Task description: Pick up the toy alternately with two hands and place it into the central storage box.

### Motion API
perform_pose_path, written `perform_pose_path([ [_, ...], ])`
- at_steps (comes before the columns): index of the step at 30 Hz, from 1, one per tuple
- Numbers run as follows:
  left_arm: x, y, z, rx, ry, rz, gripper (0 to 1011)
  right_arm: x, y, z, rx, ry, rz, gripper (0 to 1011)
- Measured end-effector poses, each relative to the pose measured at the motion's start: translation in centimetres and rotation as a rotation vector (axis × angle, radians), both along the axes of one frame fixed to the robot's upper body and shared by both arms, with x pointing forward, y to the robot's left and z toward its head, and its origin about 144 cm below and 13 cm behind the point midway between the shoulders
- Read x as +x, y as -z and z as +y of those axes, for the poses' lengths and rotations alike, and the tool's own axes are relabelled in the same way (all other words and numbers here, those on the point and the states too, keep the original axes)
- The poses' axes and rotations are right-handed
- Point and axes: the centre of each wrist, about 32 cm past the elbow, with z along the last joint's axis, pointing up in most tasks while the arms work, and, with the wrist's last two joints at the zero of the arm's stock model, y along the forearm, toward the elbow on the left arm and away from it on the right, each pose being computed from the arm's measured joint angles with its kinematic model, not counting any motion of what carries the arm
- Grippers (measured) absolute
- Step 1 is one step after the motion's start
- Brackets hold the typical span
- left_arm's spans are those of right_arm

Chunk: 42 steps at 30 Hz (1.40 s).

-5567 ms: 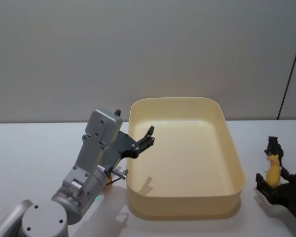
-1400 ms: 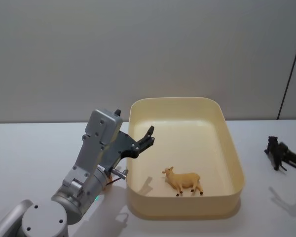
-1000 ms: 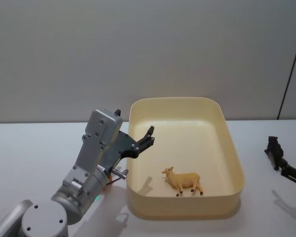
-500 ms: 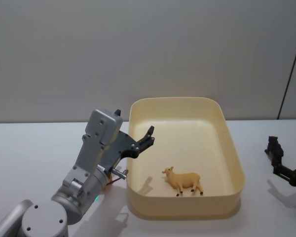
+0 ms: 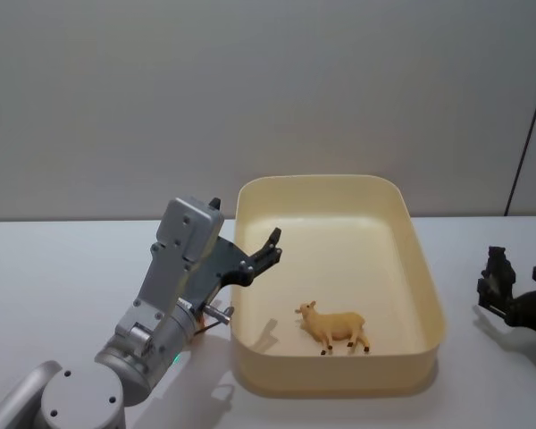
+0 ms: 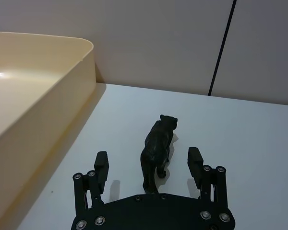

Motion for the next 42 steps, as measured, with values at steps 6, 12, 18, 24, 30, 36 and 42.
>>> perform_pose_path([
  [6, 0.0, 0.0, 0.0, 0.000, 0.000, 0.000, 1002, 1.4, 0.6, 0.5, -0.006, 0.009, 0.007, 1001],
  [12, 0.0, 0.0, 0.0, 0.000, 0.000, 0.000, 1002, 2.6, 1.0, 1.1, -0.015, 0.014, 0.011, 977],
  [18, 0.0, 0.0, 0.0, 0.000, 0.000, 0.000, 1002, 3.3, 1.3, 1.4, -0.021, 0.016, 0.014, 845],
  [24, 0.0, 0.0, 0.0, 0.000, 0.000, 0.000, 1002, 3.8, 1.4, 1.7, -0.024, 0.018, 0.015, 642],
  [30, 0.0, 0.0, 0.0, 0.000, 0.000, 0.000, 1002, 3.9, 1.4, 1.8, -0.026, 0.018, 0.014, 458],
  [36, 0.0, 0.0, 0.0, 0.000, 0.000, 0.000, 1002, 3.9, 1.4, 1.8, -0.019, 0.016, -0.010, 329],
  [42, 0.0, 0.0, 0.0, 0.000, 0.000, 0.000, 1002, 3.9, 0.9, 2.1, -0.007, 0.005, -0.065, 329],
])
